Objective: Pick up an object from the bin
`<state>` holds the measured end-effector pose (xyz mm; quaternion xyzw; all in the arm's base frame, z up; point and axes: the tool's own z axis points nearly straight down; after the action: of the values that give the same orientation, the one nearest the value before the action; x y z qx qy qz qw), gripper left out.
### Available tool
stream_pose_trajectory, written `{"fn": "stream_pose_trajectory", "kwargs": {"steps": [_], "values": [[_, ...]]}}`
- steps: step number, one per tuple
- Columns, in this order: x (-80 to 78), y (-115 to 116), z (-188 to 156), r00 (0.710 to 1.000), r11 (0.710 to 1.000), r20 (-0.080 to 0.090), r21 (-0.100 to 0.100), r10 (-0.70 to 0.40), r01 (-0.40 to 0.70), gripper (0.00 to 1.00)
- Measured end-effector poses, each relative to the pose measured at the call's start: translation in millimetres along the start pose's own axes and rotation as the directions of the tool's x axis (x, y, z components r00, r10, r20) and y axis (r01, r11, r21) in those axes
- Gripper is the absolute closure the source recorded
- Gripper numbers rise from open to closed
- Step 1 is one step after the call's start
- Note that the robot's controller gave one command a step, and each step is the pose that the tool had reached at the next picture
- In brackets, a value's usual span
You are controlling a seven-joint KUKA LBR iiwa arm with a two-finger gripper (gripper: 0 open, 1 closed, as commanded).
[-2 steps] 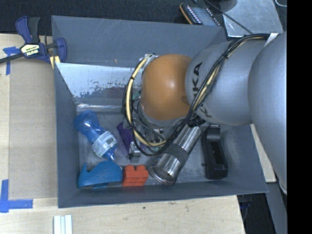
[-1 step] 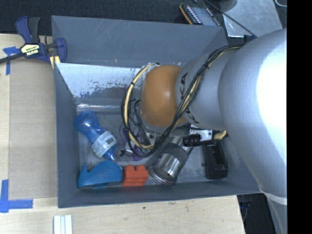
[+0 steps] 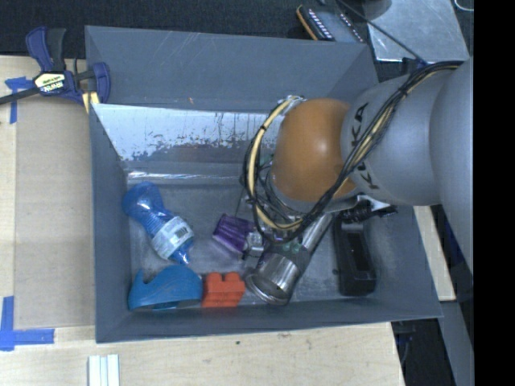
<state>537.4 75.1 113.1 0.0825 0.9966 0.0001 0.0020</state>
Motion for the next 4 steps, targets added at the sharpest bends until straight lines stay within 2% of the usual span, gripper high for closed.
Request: {"fn": "stream_pose_trajectory", "kwargs": {"steps": [1,2,3,4], "values": [[12.7,-3.5,-44.7,0.990,0.990,0.016,-0.006,-0.139,0.139,0.00],[-4.1,6.7,15.2,0.880,0.880,0.013,-0.001,-0.476,0.476,0.00],[-17.8,-6.3,42.2,1.000,1.000,0.014,-0.009,0.024,-0.024,1.00],[-17.8,-6.3,42.3,1.000,1.000,0.014,-0.009,0.025,-0.025,1.00]]}}
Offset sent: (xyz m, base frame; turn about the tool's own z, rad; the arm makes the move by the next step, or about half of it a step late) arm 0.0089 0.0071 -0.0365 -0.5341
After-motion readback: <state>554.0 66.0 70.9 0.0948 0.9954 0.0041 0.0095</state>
